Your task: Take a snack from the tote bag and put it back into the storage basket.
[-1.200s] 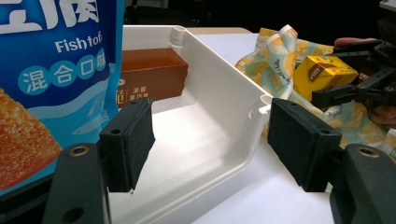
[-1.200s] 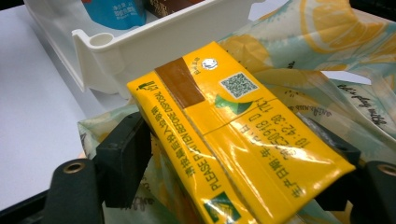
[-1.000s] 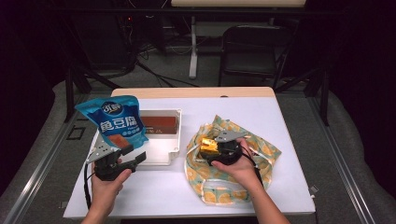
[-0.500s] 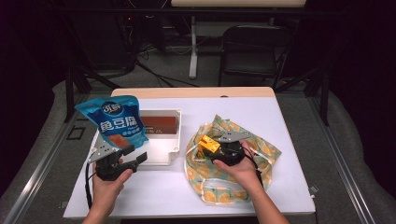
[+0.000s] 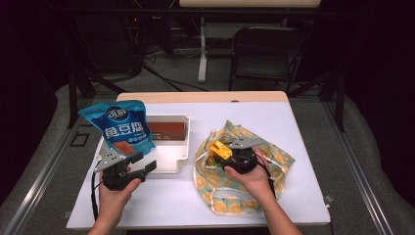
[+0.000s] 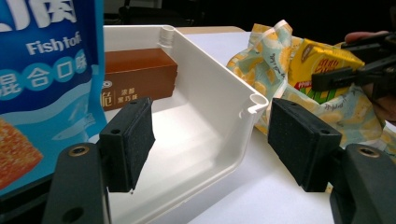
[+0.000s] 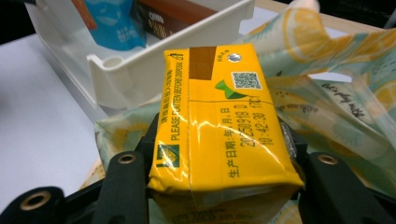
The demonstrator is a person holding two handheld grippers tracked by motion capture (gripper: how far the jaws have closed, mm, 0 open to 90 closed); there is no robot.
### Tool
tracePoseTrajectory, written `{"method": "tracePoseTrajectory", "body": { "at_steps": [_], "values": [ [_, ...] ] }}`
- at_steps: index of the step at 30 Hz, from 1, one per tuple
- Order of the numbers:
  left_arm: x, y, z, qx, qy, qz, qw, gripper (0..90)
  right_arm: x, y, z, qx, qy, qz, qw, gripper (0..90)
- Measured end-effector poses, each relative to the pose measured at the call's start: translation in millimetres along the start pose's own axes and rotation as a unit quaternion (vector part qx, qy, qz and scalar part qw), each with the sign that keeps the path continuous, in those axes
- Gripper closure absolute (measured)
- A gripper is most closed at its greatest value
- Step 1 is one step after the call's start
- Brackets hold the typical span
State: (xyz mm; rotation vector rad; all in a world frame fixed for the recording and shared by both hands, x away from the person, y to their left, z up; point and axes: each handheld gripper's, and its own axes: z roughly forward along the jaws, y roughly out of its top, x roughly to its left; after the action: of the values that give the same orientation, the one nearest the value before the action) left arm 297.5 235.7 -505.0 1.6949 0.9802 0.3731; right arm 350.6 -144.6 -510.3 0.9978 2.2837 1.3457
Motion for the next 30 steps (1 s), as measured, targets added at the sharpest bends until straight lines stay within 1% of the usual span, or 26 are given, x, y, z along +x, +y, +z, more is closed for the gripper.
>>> {"method": "tracePoseTrajectory", "body": {
  "at_steps": [1,3,7,10,14,15,17,18,21,23,26,27,28,30],
  "values": [
    [-1.2,0.2,0.9,0.000,-0.001,0.003,1.0000,31.6,-0.3,1.4,-2.2,-0.004,0.003,0.000,1.0000,51.6],
    [-4.5,0.2,3.2,-0.003,-0.004,0.002,1.0000,31.3,0.0,5.5,-6.9,-0.010,0.006,-0.001,0.9999,51.6],
    [-11.0,0.8,8.7,-0.005,-0.013,0.008,0.9999,30.8,3.0,15.2,-17.4,-0.019,0.002,-0.007,0.9998,51.8],
    [-17.1,1.9,13.3,-0.005,-0.019,0.013,0.9997,30.5,5.0,22.2,-24.3,-0.031,0.004,-0.005,0.9995,51.8],
    [-26.4,4.4,19.9,-0.006,-0.025,0.018,0.9995,29.0,7.8,32.0,-31.8,-0.040,0.007,-0.002,0.9992,51.9],
    [-29.1,5.1,21.9,-0.009,-0.024,0.021,0.9994,28.3,8.3,34.0,-33.4,-0.042,0.009,-0.003,0.9991,51.9],
    [-33.9,7.0,24.9,-0.006,-0.031,0.028,0.9991,27.8,9.3,37.7,-36.2,-0.044,0.012,0.000,0.9990,51.9],
    [-37.1,7.8,26.7,-0.003,-0.035,0.033,0.9988,26.6,10.1,39.2,-37.1,-0.047,0.013,0.003,0.9988,51.9],
    [-48.2,9.1,33.0,-0.001,-0.038,0.049,0.9981,22.5,11.3,43.3,-39.3,-0.050,0.016,0.003,0.9986,51.9],
    [-54.8,10.0,37.8,0.004,-0.046,0.059,0.9972,20.7,12.9,45.7,-40.1,-0.051,0.018,0.003,0.9985,51.9],
    [-64.6,10.1,47.0,0.007,-0.050,0.063,0.9967,18.8,16.5,49.6,-42.0,-0.051,0.021,0.000,0.9985,51.9],
    [-68.3,9.7,50.4,0.004,-0.045,0.064,0.9969,18.7,17.6,50.8,-42.8,-0.050,0.022,-0.003,0.9985,51.9],
    [-70.7,10.0,52.7,0.009,-0.054,0.066,0.9963,18.5,18.8,52.0,-43.2,-0.051,0.024,-0.002,0.9984,51.9],
    [-77.7,10.2,57.7,0.005,-0.046,0.074,0.9962,18.4,21.6,54.0,-43.8,-0.054,0.029,0.000,0.9981,51.9]
  ]
}}
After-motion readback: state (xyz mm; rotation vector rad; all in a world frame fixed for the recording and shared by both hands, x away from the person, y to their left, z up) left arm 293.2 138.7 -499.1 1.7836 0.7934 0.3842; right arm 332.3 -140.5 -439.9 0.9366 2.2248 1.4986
